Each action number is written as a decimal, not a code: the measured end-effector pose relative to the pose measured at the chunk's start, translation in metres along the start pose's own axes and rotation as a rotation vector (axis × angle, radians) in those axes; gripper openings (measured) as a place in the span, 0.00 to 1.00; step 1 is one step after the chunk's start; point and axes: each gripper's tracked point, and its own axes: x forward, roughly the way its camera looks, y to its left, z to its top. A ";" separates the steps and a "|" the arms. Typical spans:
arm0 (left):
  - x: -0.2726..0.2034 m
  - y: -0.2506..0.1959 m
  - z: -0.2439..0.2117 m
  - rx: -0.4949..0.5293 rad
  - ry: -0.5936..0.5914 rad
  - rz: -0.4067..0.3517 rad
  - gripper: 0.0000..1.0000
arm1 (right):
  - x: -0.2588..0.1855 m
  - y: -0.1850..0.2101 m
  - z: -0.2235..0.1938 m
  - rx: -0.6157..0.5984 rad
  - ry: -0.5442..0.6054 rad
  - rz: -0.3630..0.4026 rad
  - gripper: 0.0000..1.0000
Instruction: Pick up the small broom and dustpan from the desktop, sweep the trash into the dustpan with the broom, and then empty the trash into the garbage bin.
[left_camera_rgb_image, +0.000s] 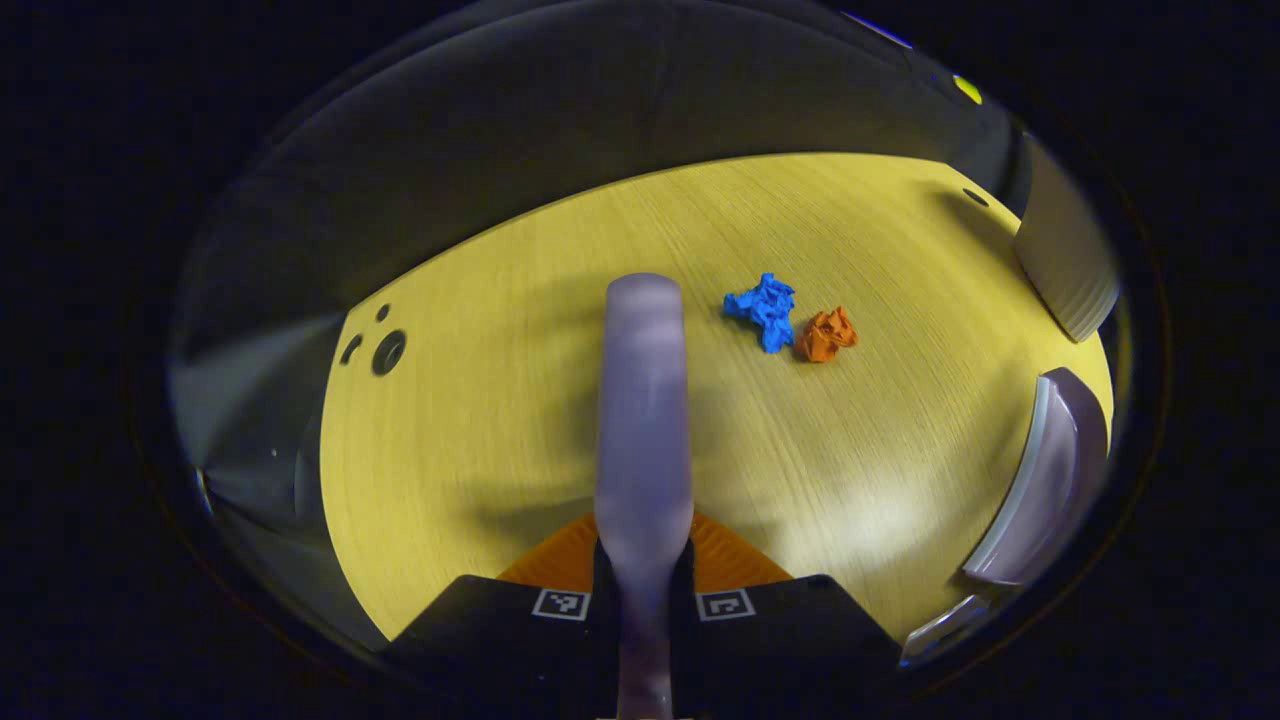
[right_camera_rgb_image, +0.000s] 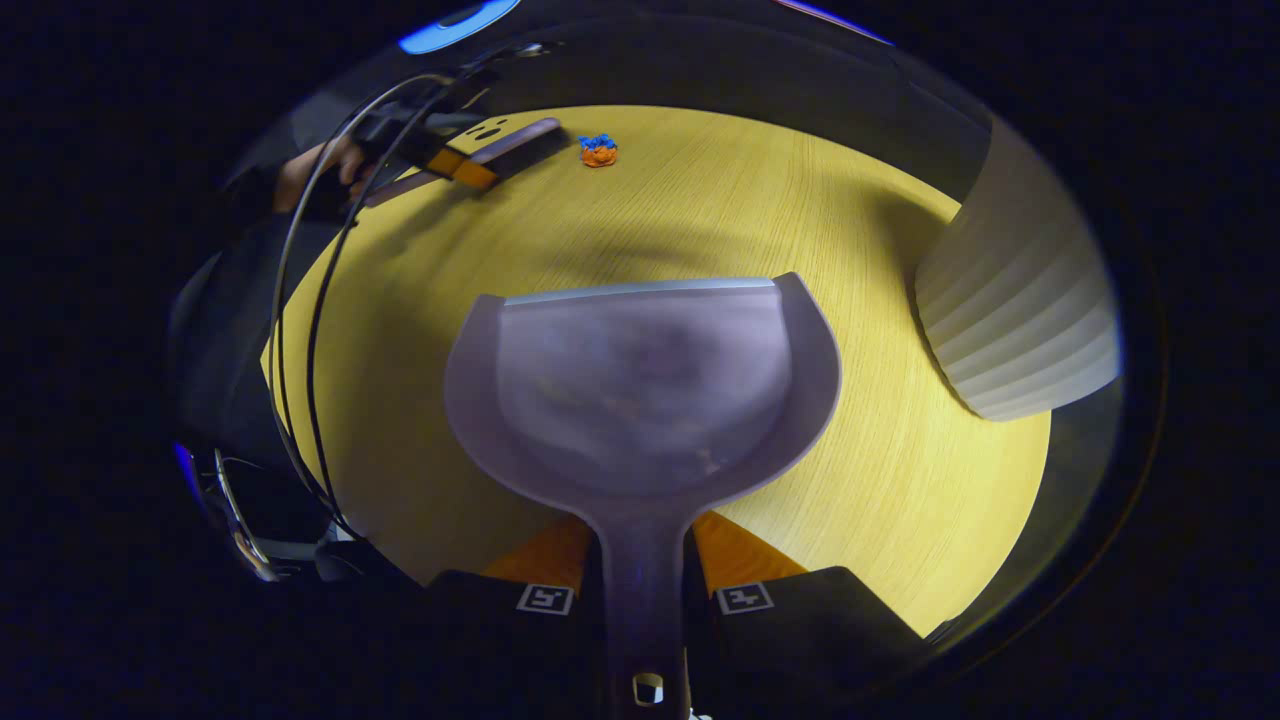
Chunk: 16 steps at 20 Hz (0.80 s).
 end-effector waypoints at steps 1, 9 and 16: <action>0.005 -0.001 0.013 0.052 -0.015 0.004 0.25 | 0.001 -0.001 -0.001 -0.014 0.002 0.002 0.41; 0.010 -0.028 0.070 0.478 0.004 -0.174 0.25 | 0.000 -0.005 -0.004 -0.039 0.016 0.035 0.37; -0.028 -0.073 0.068 0.598 0.110 -0.430 0.27 | 0.011 -0.006 -0.011 -0.063 0.009 0.034 0.37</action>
